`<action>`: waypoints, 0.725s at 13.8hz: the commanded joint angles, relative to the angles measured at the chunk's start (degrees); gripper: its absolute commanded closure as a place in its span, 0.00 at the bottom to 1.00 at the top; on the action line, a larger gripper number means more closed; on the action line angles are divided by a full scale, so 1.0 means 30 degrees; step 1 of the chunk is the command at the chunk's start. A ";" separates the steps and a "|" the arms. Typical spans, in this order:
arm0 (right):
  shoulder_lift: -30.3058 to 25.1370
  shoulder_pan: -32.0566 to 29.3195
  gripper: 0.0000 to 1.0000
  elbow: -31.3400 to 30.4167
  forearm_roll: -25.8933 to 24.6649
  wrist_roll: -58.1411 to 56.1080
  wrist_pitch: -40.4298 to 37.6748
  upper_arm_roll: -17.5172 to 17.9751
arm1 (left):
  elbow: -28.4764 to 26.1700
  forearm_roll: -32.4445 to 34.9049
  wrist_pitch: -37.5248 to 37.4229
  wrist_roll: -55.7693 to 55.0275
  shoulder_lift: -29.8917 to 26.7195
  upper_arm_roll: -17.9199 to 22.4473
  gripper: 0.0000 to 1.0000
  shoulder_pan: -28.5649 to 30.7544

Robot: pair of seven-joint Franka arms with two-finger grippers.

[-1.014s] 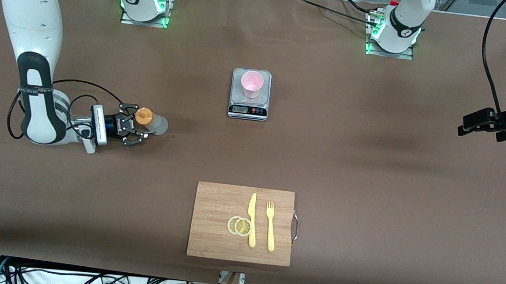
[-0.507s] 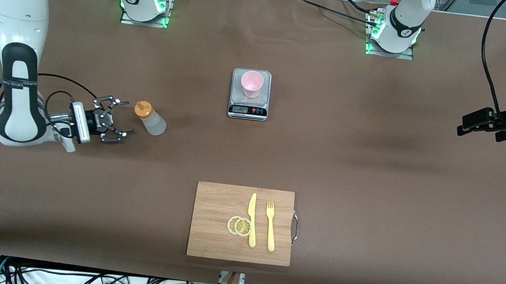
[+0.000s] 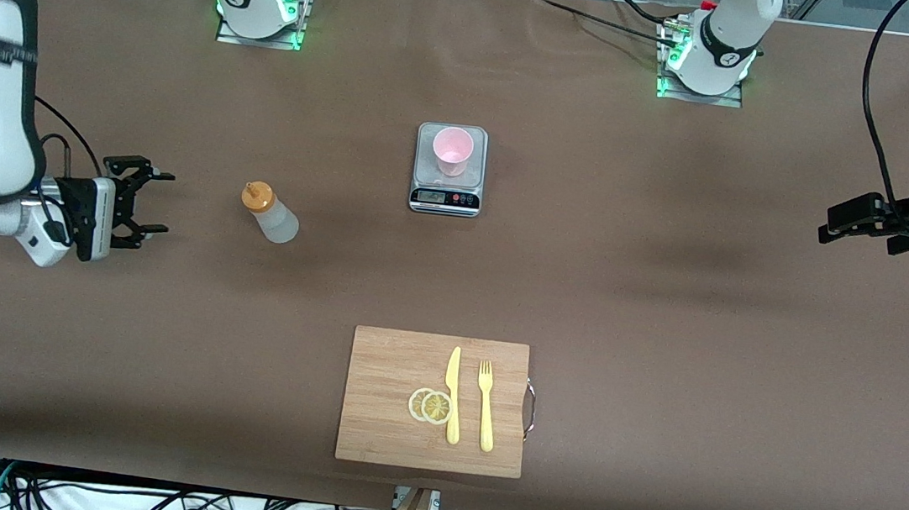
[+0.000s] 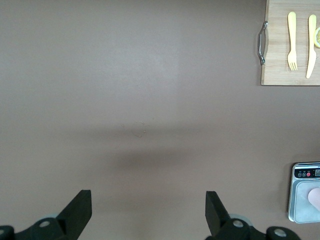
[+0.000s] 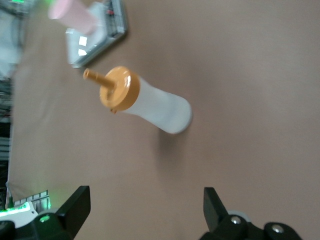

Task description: Add sauce to pink cup with both arms

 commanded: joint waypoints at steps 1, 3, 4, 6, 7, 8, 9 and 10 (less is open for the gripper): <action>-0.2357 0.0286 0.00 -0.0823 -0.3462 0.6737 0.1824 0.1706 | 0.0641 0.0549 -0.0336 0.0392 0.0288 0.0014 0.00 -0.0135; -0.3383 0.0374 0.00 -0.0823 -0.5981 1.2359 0.2473 0.2644 | 0.0641 0.0579 -0.0336 0.0392 0.0288 -0.0015 0.00 -0.0135; -0.3852 0.0374 0.00 -0.0852 -0.6805 1.5288 0.2533 0.3026 | 0.0641 0.0579 -0.0336 0.0392 0.0288 -0.0015 0.00 -0.0135; -0.5022 0.0432 0.00 -0.0999 -0.7252 2.1149 0.2475 0.3439 | 0.0641 0.0578 -0.0336 0.0392 0.0288 -0.0015 0.00 -0.0135; -0.5580 0.0462 0.00 -0.1028 -0.7282 2.3526 0.2243 0.3440 | 0.0641 0.0550 -0.0336 0.0392 0.0317 -0.0015 0.00 -0.0135; -0.6165 0.0520 0.00 -0.1086 -0.7688 2.5755 0.1863 0.3469 | 0.0670 0.0549 -0.0336 0.0392 0.0347 -0.0015 0.00 -0.0135; -0.6577 0.0608 0.00 -0.1029 -0.8620 2.7488 0.1105 0.3470 | 0.0671 0.0549 -0.0336 0.0392 0.0347 -0.0015 0.00 -0.0135; -0.7074 0.0608 0.00 -0.0912 -0.8978 2.8201 0.0025 0.3470 | 0.0671 0.0549 -0.0336 0.0392 0.0376 -0.0015 0.00 -0.0135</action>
